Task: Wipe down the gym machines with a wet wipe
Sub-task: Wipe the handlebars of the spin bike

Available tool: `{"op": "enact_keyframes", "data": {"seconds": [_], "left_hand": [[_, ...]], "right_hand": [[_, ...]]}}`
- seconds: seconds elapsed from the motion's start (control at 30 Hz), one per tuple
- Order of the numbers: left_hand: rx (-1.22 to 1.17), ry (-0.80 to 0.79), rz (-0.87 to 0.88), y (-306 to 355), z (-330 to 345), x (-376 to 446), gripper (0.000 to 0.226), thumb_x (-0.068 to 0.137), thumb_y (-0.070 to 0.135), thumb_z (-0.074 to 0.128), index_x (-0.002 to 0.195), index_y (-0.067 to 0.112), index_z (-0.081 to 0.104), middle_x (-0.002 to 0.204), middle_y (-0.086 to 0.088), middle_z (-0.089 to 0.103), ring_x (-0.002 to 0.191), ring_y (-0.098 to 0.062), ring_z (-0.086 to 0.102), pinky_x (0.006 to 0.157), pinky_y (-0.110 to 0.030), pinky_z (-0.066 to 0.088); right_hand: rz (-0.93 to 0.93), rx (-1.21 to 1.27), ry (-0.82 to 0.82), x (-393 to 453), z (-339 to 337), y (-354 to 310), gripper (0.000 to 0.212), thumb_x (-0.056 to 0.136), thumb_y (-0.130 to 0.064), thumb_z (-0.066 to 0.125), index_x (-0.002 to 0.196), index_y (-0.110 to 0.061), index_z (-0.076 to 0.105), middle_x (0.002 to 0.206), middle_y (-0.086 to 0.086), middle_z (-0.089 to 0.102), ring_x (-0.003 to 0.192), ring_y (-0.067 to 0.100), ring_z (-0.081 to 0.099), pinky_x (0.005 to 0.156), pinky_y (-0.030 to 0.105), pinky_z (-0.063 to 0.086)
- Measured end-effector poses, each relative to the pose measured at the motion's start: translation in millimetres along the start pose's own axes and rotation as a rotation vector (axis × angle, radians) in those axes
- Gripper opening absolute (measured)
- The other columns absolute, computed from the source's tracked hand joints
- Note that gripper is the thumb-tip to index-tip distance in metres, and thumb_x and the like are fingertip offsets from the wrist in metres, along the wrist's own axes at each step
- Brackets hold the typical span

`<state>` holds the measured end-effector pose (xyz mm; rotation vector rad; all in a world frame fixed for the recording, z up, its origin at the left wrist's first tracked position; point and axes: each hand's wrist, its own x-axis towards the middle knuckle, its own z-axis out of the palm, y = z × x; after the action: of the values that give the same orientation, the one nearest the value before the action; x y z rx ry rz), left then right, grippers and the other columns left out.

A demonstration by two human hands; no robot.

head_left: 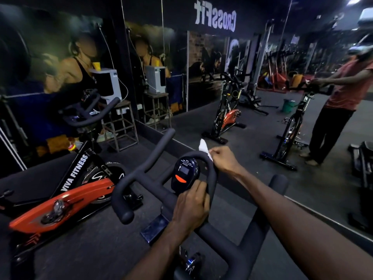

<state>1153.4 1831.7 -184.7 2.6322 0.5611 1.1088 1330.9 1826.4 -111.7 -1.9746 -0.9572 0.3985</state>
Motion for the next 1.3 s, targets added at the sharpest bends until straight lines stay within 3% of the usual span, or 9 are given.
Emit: {"op": "enact_keyframes", "data": {"seconds": [0.1, 0.23, 0.4, 0.53, 0.7, 0.97, 1.1, 1.23, 1.3], "left_hand": [[-0.006, 0.003, -0.012, 0.3, -0.1, 0.1, 0.012, 0.084, 0.021, 0.044, 0.093, 0.016, 0.050, 0.084, -0.006, 0.053, 0.064, -0.034, 0.056, 0.046, -0.042, 0.043], [-0.027, 0.007, -0.008, 0.4, -0.1, -0.5, 0.011, 0.083, 0.020, 0.044, 0.093, 0.018, 0.047, 0.083, -0.005, 0.051, 0.063, -0.034, 0.056, 0.045, -0.041, 0.043], [-0.042, -0.009, -0.010, -1.6, 0.6, -0.7, 0.012, 0.084, 0.021, 0.043, 0.095, 0.018, 0.048, 0.086, -0.006, 0.052, 0.068, -0.037, 0.057, 0.050, -0.045, 0.047], [-0.035, -0.004, -0.009, 0.2, -1.4, -0.6, 0.015, 0.084, 0.023, 0.042, 0.097, 0.018, 0.050, 0.087, -0.006, 0.054, 0.068, -0.036, 0.058, 0.051, -0.045, 0.048], [-0.035, 0.023, -0.006, 3.2, -4.3, -0.4, 0.018, 0.083, 0.020, 0.042, 0.098, 0.016, 0.053, 0.086, -0.006, 0.055, 0.065, -0.034, 0.058, 0.049, -0.042, 0.046], [-0.018, 0.016, -0.027, 4.8, -5.5, -0.5, 0.026, 0.083, 0.019, 0.042, 0.101, 0.012, 0.059, 0.087, -0.008, 0.058, 0.064, -0.033, 0.059, 0.048, -0.040, 0.044], [-0.014, 0.000, -0.026, 5.2, -6.9, -1.9, 0.028, 0.083, 0.019, 0.041, 0.101, 0.011, 0.061, 0.086, -0.009, 0.058, 0.064, -0.033, 0.058, 0.048, -0.040, 0.041], [-0.017, -0.016, -0.030, 5.3, -7.7, -2.7, 0.027, 0.083, 0.020, 0.040, 0.100, 0.011, 0.059, 0.088, -0.011, 0.058, 0.065, -0.036, 0.057, 0.049, -0.041, 0.039], [-0.036, -0.018, -0.026, 5.4, -7.0, -3.8, 0.029, 0.083, 0.020, 0.039, 0.103, 0.011, 0.058, 0.091, -0.011, 0.058, 0.067, -0.037, 0.058, 0.050, -0.042, 0.041]], "right_hand": [[0.309, 0.476, -0.024, 2.3, 6.5, -2.6, 0.034, 0.091, -0.025, 0.061, 0.085, 0.008, 0.066, 0.082, 0.029, 0.066, 0.070, 0.037, 0.065, 0.077, 0.059, 0.055], [0.404, 0.608, -0.101, -3.3, 14.0, -15.0, 0.034, 0.105, -0.031, 0.044, 0.098, -0.003, 0.062, 0.082, 0.019, 0.064, 0.059, 0.027, 0.060, 0.048, 0.030, 0.051], [0.463, 0.751, -0.157, -5.3, 14.7, -4.6, 0.043, 0.103, -0.041, 0.045, 0.122, -0.006, 0.061, 0.091, 0.015, 0.069, 0.069, 0.025, 0.066, 0.059, 0.032, 0.053], [0.474, 0.808, -0.121, -5.6, 19.8, -4.2, 0.050, 0.102, -0.047, 0.045, 0.124, -0.005, 0.058, 0.077, 0.017, 0.067, 0.051, 0.025, 0.063, 0.045, 0.028, 0.049], [0.524, 0.796, -0.045, -28.5, 26.4, 36.5, 0.044, 0.090, -0.040, 0.058, 0.114, -0.006, 0.071, 0.106, 0.019, 0.073, 0.096, 0.036, 0.070, 0.078, 0.045, 0.059], [0.582, 0.974, 0.056, -53.5, 30.8, 25.4, 0.030, 0.096, -0.014, 0.044, 0.091, 0.002, 0.068, 0.074, 0.018, 0.069, 0.064, 0.030, 0.065, 0.053, 0.031, 0.054], [0.548, 0.937, -0.003, -68.3, 25.7, 29.3, 0.029, 0.097, -0.005, 0.043, 0.104, 0.006, 0.068, 0.085, 0.020, 0.071, 0.071, 0.030, 0.068, 0.062, 0.036, 0.057], [0.431, 1.018, 0.085, -51.9, 13.0, 0.5, 0.029, 0.095, -0.007, 0.057, 0.116, 0.011, 0.064, 0.102, 0.029, 0.068, 0.086, 0.038, 0.065, 0.090, 0.059, 0.054], [0.426, 0.937, 0.112, -61.0, 12.9, -1.9, 0.025, 0.091, -0.001, 0.057, 0.111, 0.010, 0.068, 0.092, 0.025, 0.069, 0.079, 0.036, 0.067, 0.079, 0.054, 0.059]]}}
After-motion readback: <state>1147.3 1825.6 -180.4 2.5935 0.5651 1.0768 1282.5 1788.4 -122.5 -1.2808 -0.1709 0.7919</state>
